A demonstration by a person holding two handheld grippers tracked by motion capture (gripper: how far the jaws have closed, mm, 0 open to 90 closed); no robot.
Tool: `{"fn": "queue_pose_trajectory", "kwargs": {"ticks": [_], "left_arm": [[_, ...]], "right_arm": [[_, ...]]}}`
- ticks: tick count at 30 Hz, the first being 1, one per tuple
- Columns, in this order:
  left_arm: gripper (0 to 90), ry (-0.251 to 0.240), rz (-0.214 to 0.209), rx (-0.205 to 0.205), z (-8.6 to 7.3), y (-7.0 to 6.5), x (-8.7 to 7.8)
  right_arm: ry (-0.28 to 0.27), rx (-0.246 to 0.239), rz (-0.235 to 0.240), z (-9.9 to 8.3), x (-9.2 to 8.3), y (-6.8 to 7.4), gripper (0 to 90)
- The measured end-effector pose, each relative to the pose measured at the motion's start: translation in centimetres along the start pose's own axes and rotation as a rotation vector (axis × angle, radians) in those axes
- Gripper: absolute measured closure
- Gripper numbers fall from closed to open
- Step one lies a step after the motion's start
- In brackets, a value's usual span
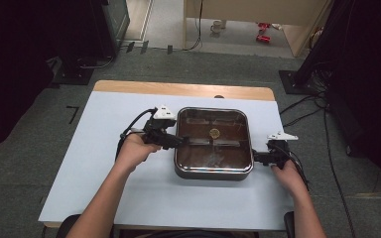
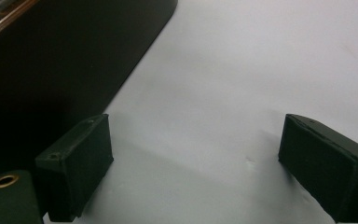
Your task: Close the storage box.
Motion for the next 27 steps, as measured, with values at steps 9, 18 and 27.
{"fn": "queue_pose_trajectory", "kwargs": {"ticks": [9,18,27], "left_arm": [[24.6,0.006,0.031,-0.005,-1.9,0.8,-1.2],[24.5,-0.015,0.071,-0.054,-4.5,2.0,-2.6],[24.0,0.012,0.131,-0.088,-7.9,3.0,-2.4]], "right_arm": [[0.0,-0.001,-0.001,0.0,0.0,0.0,9.2],[0.0,-0.001,-0.001,0.0,0.0,0.0,9.2],[0.0,-0.001,-0.001,0.0,0.0,0.0,9.2]]}}
Point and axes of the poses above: each handheld gripper's, and its own axes: x roughly forward along the jaws, z roughly out of its top, y roughly to its left, the point moved 4 cm from there along x, roughly forward along the jaws, and after that the axes turned 9 degrees about -y, right-handed, at the moved point
